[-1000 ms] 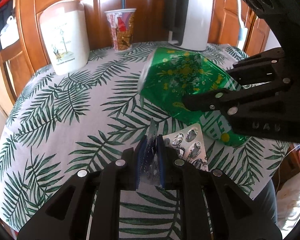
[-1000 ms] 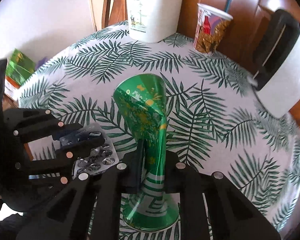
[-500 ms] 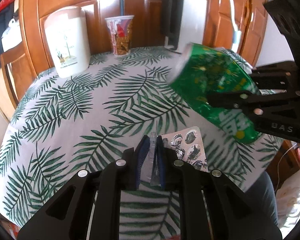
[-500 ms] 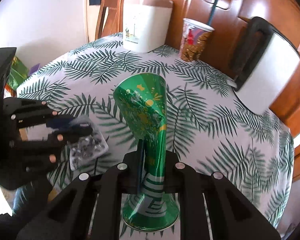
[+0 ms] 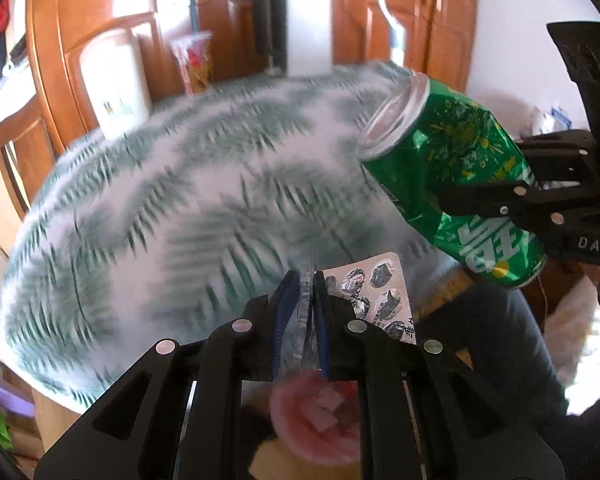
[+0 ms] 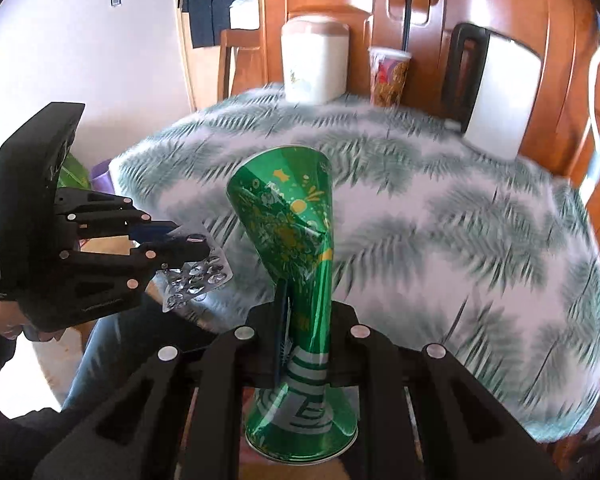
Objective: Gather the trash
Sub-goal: 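Carry the wrapper and green can down over the pink bin with both grippers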
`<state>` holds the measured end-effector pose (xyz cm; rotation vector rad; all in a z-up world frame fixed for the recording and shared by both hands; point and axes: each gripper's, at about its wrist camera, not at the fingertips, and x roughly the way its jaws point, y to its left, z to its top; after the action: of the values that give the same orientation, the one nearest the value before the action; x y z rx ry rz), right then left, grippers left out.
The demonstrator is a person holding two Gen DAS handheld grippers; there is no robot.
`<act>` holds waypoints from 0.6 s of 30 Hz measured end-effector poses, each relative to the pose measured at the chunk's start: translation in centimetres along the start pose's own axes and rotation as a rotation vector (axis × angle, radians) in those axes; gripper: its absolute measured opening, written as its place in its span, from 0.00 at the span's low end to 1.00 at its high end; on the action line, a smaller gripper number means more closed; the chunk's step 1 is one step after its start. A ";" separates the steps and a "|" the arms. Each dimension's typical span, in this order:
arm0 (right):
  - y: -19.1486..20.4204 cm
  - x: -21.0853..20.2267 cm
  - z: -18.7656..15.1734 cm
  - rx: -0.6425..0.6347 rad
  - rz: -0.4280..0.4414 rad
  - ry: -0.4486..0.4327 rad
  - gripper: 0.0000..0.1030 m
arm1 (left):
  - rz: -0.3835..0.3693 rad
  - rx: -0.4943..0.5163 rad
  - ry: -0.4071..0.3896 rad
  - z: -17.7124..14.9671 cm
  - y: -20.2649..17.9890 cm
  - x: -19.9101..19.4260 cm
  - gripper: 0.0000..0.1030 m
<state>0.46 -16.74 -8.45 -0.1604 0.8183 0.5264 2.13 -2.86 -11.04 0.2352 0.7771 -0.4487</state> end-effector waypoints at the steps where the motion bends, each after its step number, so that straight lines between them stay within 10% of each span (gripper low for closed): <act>1: 0.4 0.4 -1.4 0.012 0.005 0.009 0.13 | -0.004 0.005 0.020 -1.3 -0.5 0.2 0.13; 18: -0.1 21.8 -19.6 0.166 0.059 0.444 0.13 | -0.058 -0.037 0.538 -18.9 -1.9 22.4 0.13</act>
<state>0.00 -14.97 -37.66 -0.1016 1.2989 0.4815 3.52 -4.44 -40.36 0.3040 1.3202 -0.4293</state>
